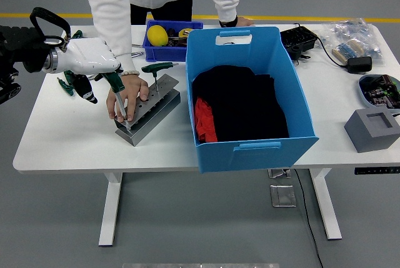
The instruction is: Lift tool from toolbox,place it in box,lift tool from toolbox,place it in box
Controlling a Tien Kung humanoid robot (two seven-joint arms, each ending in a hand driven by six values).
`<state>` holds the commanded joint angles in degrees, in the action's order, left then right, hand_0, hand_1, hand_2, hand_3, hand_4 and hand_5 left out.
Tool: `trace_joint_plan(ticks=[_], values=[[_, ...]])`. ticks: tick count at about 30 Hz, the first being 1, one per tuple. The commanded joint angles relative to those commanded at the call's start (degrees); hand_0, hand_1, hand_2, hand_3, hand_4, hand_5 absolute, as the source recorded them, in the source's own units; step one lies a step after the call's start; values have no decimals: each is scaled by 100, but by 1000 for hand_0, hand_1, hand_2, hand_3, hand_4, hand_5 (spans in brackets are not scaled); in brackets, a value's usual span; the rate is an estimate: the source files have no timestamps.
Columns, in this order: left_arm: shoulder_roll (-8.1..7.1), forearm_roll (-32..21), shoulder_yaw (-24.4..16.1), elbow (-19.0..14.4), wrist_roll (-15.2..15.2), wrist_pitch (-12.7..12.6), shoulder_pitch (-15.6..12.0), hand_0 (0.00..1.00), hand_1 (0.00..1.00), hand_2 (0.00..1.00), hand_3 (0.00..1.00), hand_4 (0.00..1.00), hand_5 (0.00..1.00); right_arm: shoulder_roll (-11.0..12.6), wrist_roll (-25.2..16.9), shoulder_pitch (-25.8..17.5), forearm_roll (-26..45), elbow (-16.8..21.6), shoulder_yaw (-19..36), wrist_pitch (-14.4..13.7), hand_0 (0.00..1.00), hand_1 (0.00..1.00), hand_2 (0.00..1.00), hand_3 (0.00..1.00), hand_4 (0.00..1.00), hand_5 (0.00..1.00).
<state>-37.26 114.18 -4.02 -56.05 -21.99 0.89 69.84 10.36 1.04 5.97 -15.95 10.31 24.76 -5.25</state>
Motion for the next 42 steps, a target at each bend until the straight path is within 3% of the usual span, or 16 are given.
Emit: trace_joint_plan(ticks=[1, 6, 7, 18, 19, 24, 25, 30, 31, 36, 37, 42], values=[[7, -32, 9, 17, -2, -4, 1, 439, 264, 248, 337, 998, 235, 1, -1, 2, 2, 0, -4, 0, 677, 669, 756, 673, 957, 743], [47, -178, 26, 93, -3, 7, 15, 439, 264, 248, 337, 998, 235, 9, -7, 13, 6, 0, -28, 1, 677, 669, 756, 673, 957, 743], [55, -215, 29, 106, -5, 11, 18, 391, 215, 210, 273, 998, 231, 11, -8, 16, 1, 0, -28, -1, 677, 667, 753, 668, 953, 737], [130, -797, 103, 257, -33, -9, -32, 346, 171, 182, 237, 998, 251, 19, -8, 28, -76, 0, 34, -19, 676, 665, 749, 664, 950, 730], [136, -870, 111, 267, -38, -18, -38, 303, 124, 133, 203, 998, 397, 20, -8, 28, -80, 0, 37, -19, 674, 662, 749, 664, 949, 729], [161, -1213, 127, 335, -74, -51, -58, 303, 124, 133, 203, 998, 397, 22, -7, 32, -104, 0, 43, -19, 674, 662, 749, 664, 949, 729], [165, -1290, 130, 354, -85, -52, -59, 275, 98, 105, 174, 998, 494, 23, -6, 33, -111, 0, 45, -19, 674, 663, 749, 662, 948, 727], [173, -1555, 127, 415, -89, -6, -64, 275, 98, 105, 174, 998, 494, 26, -2, 34, -140, 0, 50, -16, 674, 663, 749, 662, 948, 727], [173, -1612, 124, 422, -81, 18, -65, 271, 93, 102, 162, 998, 733, 26, -2, 34, -141, 0, 48, -16, 674, 663, 749, 662, 948, 726], [187, -1737, 108, 433, -22, 65, -88, 271, 93, 102, 162, 998, 733, 27, 4, 34, -180, 0, 73, -16, 674, 663, 749, 662, 948, 726], [190, -1708, 112, 431, -18, 49, -98, 267, 87, 99, 154, 998, 852, 26, 4, 33, -185, 0, 78, -17, 673, 662, 748, 661, 947, 725], [210, -1762, 164, 455, -56, -53, -143, 267, 87, 99, 154, 998, 852, 24, 5, 34, -199, 0, 86, -18, 673, 662, 748, 661, 947, 725]])
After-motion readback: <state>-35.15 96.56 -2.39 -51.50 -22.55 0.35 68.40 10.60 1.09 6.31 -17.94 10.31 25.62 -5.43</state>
